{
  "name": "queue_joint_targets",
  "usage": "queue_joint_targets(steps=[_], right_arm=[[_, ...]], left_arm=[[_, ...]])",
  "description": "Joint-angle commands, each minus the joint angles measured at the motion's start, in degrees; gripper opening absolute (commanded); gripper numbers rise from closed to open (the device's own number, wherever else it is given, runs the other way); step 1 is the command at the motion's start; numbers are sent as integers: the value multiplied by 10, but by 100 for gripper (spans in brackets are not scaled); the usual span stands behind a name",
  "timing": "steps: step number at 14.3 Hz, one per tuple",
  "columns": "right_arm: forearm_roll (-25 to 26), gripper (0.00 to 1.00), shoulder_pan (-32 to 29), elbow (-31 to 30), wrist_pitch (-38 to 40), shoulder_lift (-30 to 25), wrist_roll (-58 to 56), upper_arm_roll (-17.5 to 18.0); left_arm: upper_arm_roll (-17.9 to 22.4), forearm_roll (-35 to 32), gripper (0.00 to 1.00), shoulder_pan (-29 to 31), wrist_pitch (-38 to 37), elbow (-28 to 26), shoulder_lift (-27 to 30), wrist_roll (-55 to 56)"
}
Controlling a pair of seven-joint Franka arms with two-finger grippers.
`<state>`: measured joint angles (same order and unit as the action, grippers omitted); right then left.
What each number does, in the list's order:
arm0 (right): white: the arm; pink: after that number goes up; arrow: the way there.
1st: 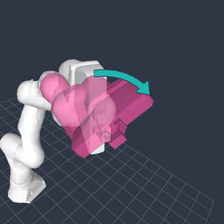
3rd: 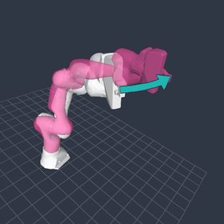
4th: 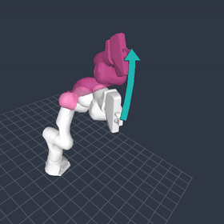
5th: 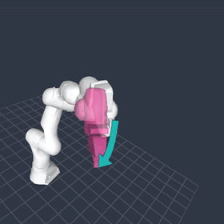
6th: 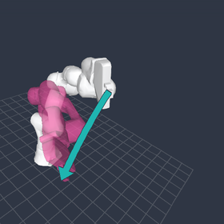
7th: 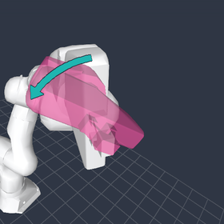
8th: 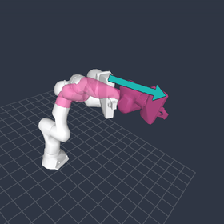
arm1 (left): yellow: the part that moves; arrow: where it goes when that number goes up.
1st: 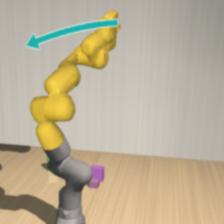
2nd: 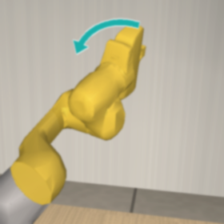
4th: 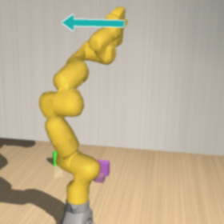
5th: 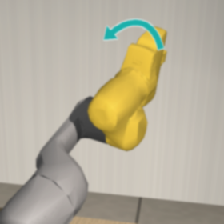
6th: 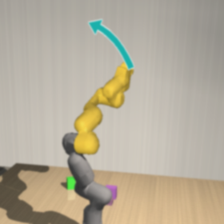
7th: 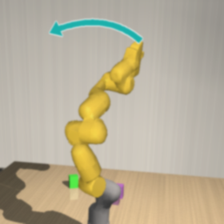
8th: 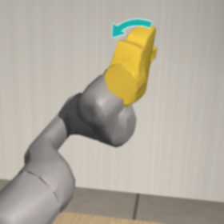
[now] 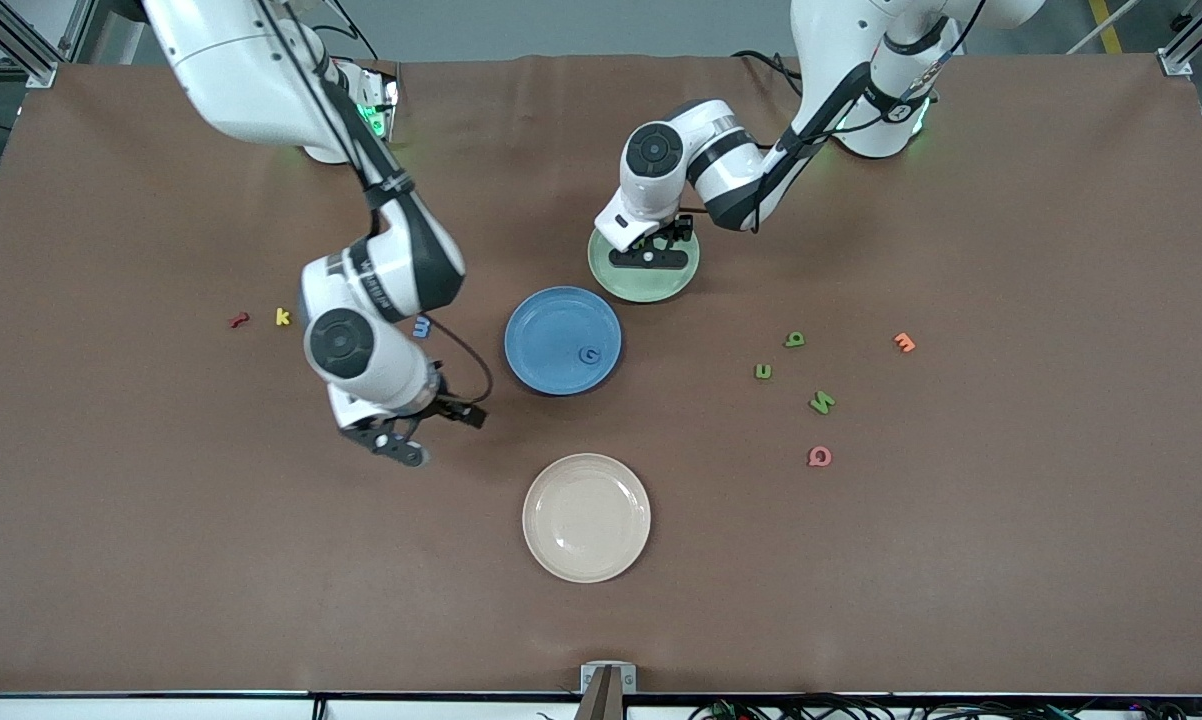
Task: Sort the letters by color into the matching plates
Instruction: 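Grasp the blue X with the right gripper while the left gripper reaches letters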
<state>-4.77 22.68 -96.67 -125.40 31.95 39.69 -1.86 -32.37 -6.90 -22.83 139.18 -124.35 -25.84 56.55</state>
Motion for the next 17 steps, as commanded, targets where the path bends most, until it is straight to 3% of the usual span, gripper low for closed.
queue_joint_targets(steps=[1, 2, 5, 8, 10, 13, 17], right_arm=[[28, 100, -52, -25, -11, -14, -54, 11], [35, 97, -69, -29, -22, -12, -75, 11], [36, 74, -94, -62, -73, -10, -112, 11], [36, 65, -113, -87, -113, -5, -134, 11], [36, 64, -117, -99, -142, 7, -135, 11], [36, 64, -112, -118, -189, 27, -135, 12], [35, 64, -105, -118, -194, 35, -128, 12]], left_arm=[[-1, -11, 99, 36, -3, -7, 34, -12], [-1, -11, 99, 51, -3, -8, 42, -31], [-2, -11, 99, 103, -5, -12, 68, -67], [-1, -11, 99, 152, -29, -15, 82, -119], [0, -21, 99, 185, -29, -18, 81, -141], [-1, -112, 99, 240, -27, -15, 64, -144], [0, -186, 99, 289, 0, -11, 34, -143]])
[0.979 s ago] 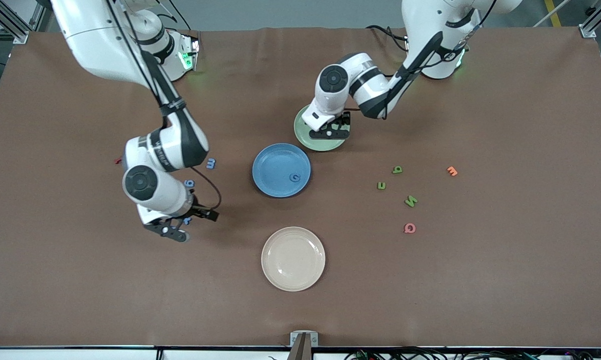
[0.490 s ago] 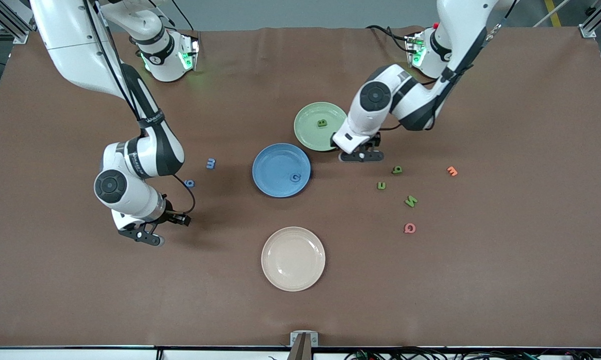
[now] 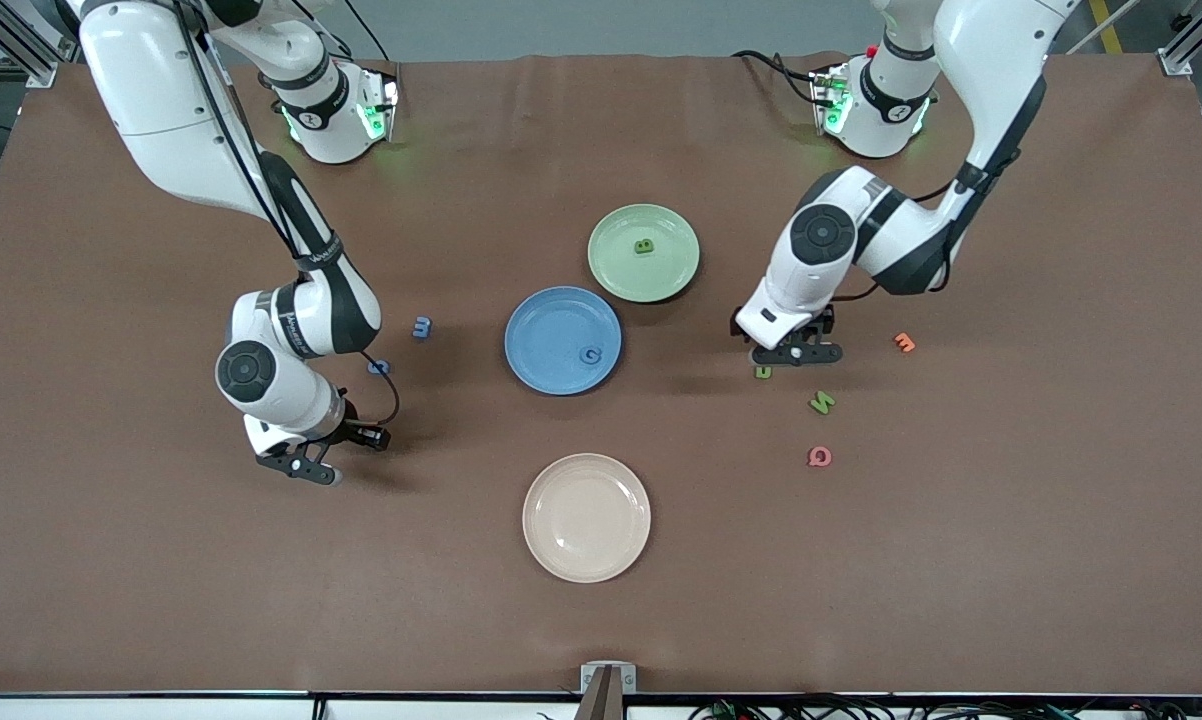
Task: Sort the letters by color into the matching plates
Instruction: 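Grasp the blue X with the right gripper while the left gripper reaches letters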
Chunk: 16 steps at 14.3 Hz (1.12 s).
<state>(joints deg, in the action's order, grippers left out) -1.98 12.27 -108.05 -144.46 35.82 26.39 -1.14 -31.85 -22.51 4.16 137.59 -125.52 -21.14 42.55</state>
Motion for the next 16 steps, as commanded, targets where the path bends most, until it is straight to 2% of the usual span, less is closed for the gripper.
queue_joint_targets(steps=[1, 5, 11, 16], right_arm=[[8, 64, 0, -4, -4, -4, 5, 6], [8, 59, 2, -4, -3, -4, 5, 6], [8, 52, 5, -4, 5, -4, 7, 6], [8, 21, 5, -4, 6, -4, 8, 6]], left_arm=[[-5, -40, 99, 25, 22, 2, -15, -3], [-5, -101, 99, 74, 34, 18, -42, -7], [-2, -133, 99, 103, 49, 82, -118, -8], [-2, -134, 98, 104, 54, 99, -144, -8]])
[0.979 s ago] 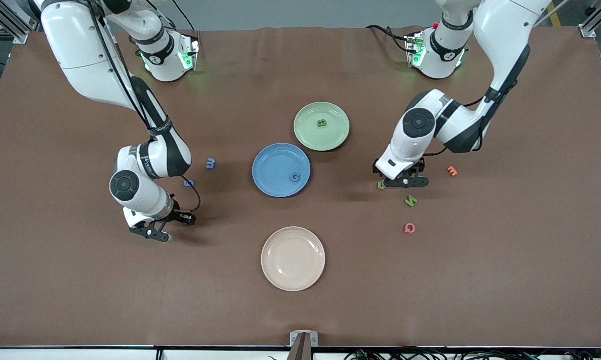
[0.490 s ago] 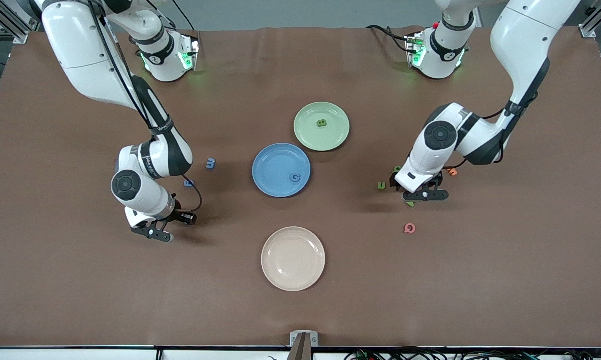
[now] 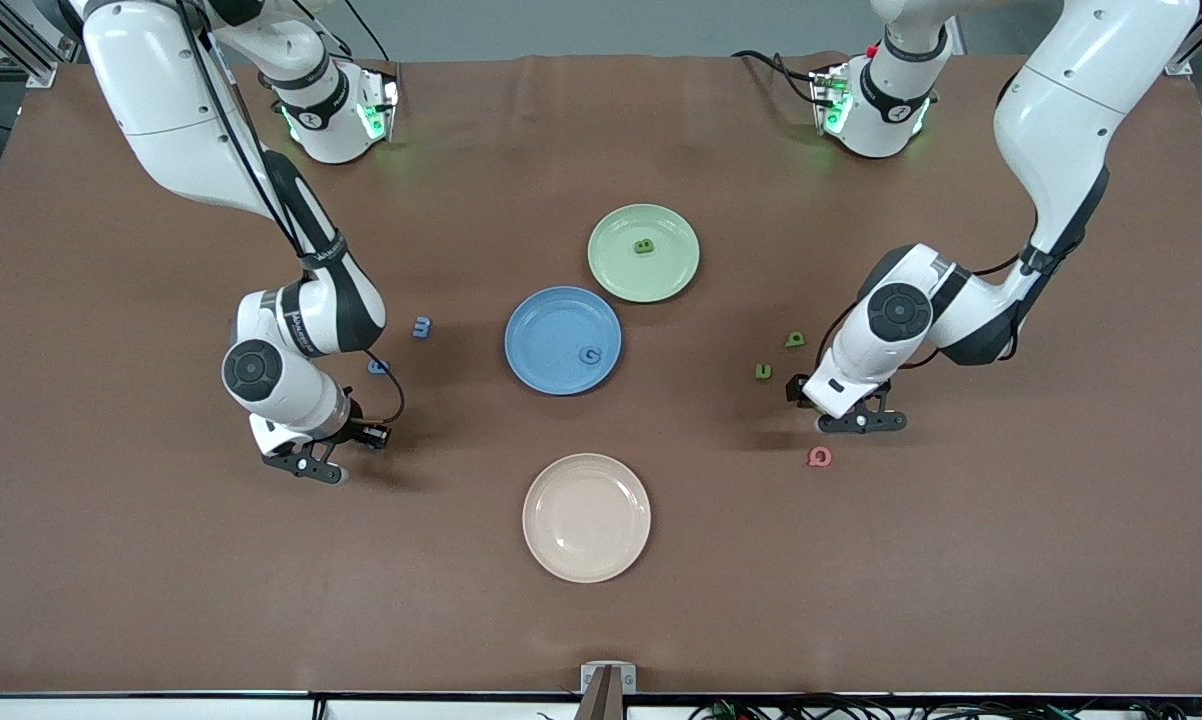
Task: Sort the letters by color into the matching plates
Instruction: 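Carry the X to the blue plate while the left gripper grasps green W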
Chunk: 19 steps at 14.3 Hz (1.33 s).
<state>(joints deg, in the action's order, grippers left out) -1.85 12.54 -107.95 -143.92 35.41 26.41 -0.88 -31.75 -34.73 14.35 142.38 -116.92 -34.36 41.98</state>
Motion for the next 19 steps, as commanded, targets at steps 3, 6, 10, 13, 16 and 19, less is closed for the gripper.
queue_joint_targets(steps=[3, 6, 10, 13, 16, 19], right_arm=[[5, 5, 2, -5, 0, 0, 8, 3], [0, 3, 2, 9, 48, -10, 15, 5], [-1, 3, 6, 20, 104, -35, 107, 43], [-1, 3, 33, 19, 113, -47, 248, 95], [-1, 2, 90, 24, 105, -47, 369, 113], [0, 2, 132, 27, 98, -45, 438, 113]], left_arm=[[-3, -12, 83, 3, 7, 12, -19, -1], [-3, -12, 62, 8, 7, 11, -21, -1], [-3, -12, 39, 8, 7, 13, -21, -1], [-3, -11, 28, 11, 7, 13, -17, 1], [-6, -10, 27, 16, 4, 13, -6, 4], [-29, 3, 27, 16, -10, 7, 17, 11]])
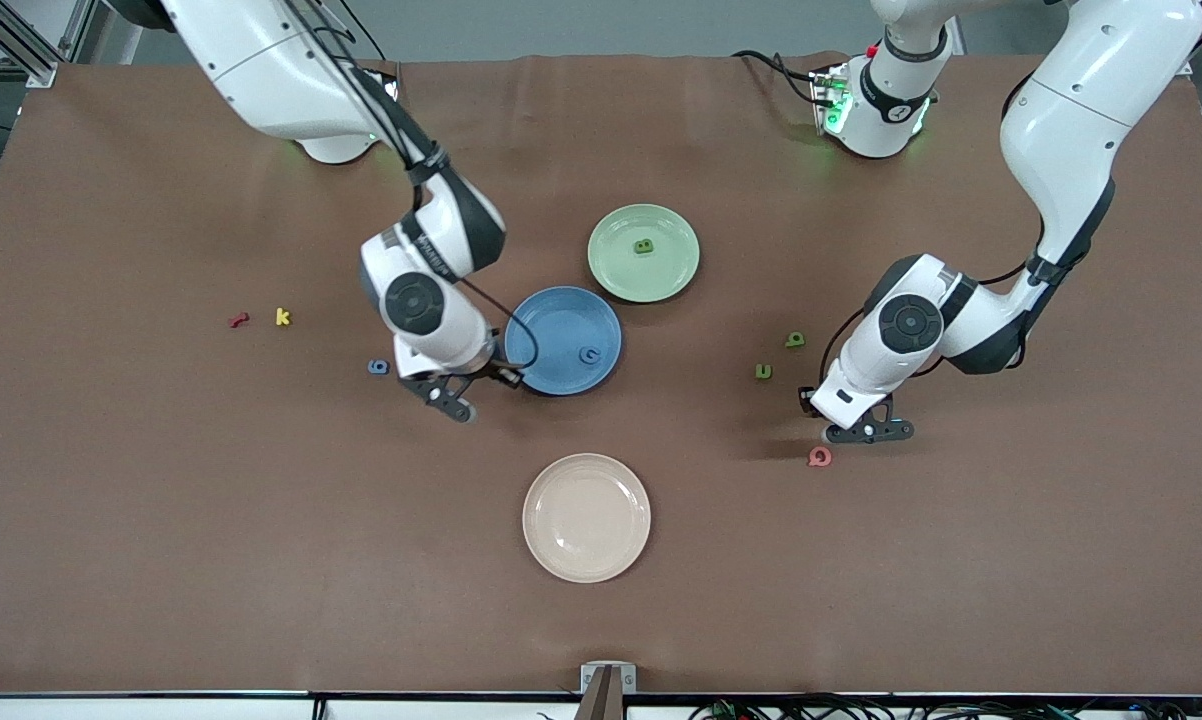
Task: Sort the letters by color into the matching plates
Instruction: 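Carry the X to the blue plate while the left gripper grasps green W, then drop the green W on the green plate with the left gripper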
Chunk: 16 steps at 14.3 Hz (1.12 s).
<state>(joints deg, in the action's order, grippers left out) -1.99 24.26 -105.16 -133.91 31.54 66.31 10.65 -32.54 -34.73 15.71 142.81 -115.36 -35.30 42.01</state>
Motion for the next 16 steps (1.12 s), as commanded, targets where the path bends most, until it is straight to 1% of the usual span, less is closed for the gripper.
queue_joint_targets(steps=[1, 4, 5, 6, 7, 8, 9, 12, 14, 16], right_arm=[[1, 2, 30, 0, -10, -4, 60, -3], [4, 2, 60, 0, -42, 5, 104, -4], [6, 3, 62, 0, -50, 11, 109, -4], [6, 11, 64, 0, -51, 18, 115, -5], [9, 36, 64, 0, -52, 19, 115, -5], [10, 89, 67, 0, -51, 21, 116, -5], [11, 100, 67, 0, -50, 21, 115, -5], [12, 100, 67, 1, -49, 20, 111, -6], [14, 100, 63, 6, -43, 19, 109, -6], [30, 100, 56, 8, -39, 17, 101, -6]], left_arm=[[-36, 11, 27, 3, -32, -8, 33, 20], [-90, 19, 27, 4, -106, -7, 58, 67], [-116, 26, 27, 4, -119, -7, 60, 91], [-140, 35, 27, 4, -128, -5, 60, 118], [-154, 37, 27, 1, -133, -7, 59, 135], [-171, 39, 27, -2, -134, -9, 55, 161], [-186, 41, 27, -2, -136, -14, 52, 187], [-227, 41, 27, -2, -136, -52, 52, 224], [-248, 41, 27, -12, -136, -60, 40, 250], [-252, 42, 27, -41, -135, -59, 30, 281]])
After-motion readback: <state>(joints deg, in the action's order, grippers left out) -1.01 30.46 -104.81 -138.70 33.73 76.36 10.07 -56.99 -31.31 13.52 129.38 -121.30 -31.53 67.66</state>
